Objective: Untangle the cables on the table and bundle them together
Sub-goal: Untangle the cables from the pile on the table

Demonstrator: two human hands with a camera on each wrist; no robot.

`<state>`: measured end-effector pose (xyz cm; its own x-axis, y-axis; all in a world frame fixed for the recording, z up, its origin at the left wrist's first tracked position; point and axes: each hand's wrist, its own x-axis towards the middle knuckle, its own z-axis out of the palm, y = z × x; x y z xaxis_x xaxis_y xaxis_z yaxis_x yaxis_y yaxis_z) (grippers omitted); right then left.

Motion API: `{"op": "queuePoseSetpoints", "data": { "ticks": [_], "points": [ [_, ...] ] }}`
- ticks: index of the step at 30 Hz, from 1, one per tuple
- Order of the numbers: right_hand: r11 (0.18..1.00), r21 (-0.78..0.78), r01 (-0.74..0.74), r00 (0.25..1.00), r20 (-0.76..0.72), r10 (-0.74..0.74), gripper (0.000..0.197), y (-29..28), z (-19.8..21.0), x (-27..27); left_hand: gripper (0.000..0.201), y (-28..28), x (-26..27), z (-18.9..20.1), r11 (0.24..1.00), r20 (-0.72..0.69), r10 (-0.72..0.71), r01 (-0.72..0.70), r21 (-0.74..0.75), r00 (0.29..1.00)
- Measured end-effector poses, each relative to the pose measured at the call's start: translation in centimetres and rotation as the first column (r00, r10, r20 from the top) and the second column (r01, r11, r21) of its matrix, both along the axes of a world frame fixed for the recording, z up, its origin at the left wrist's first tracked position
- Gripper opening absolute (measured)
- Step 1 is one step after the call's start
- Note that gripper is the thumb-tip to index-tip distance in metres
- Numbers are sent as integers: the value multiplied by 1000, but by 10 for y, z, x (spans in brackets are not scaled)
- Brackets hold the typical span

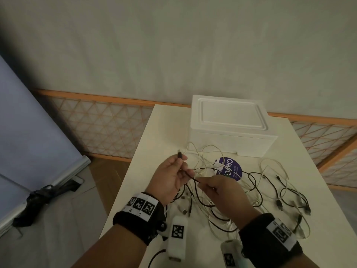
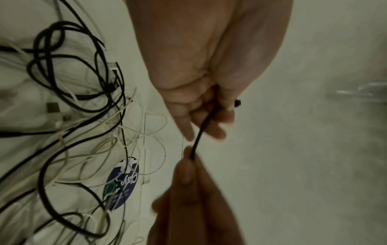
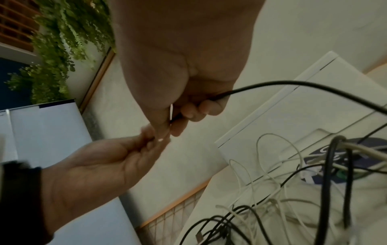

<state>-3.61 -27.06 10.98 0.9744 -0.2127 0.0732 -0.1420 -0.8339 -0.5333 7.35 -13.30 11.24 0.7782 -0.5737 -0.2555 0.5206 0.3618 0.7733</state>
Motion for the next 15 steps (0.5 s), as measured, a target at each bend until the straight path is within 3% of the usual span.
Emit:
{"op": "queuePoseSetpoints", "data": {
  "ticks": [4,6,7,8,9,11,12,13,15],
  "points": [
    [992,40,123,983,-144,-116,21,-38,0,-13,23,32,44,-5,931,-89,366,-365,31,926],
    [973,89,213,967,-165,-196,14,-57,-2,-20,24,57,68,-11,847,66,504,-508,157,861],
    [970,73,230,961,-172,-215,12,-61,-3,-21,24,64,72,-13,810,236,487,-536,238,841],
    [974,37,224,960,-182,-214,14,-59,-2,-19,24,64,69,-11,780,436,369,-529,336,821],
    [982,-7,188,966,-181,-186,17,-54,1,-14,23,57,60,-8,752,600,164,-493,437,783],
    [993,-106,59,984,-159,-76,24,-33,11,2,20,29,32,1,735,724,-293,-337,588,624],
    [991,-135,8,989,-146,-28,25,-22,16,11,20,14,17,4,733,729,-443,-257,630,522],
    [987,-159,-23,992,-126,3,26,-13,22,19,20,1,3,6,723,725,-524,-216,656,447],
    [987,-156,-40,997,-70,30,26,-3,28,29,19,-12,-11,4,716,725,-537,-222,662,431]
  ]
}}
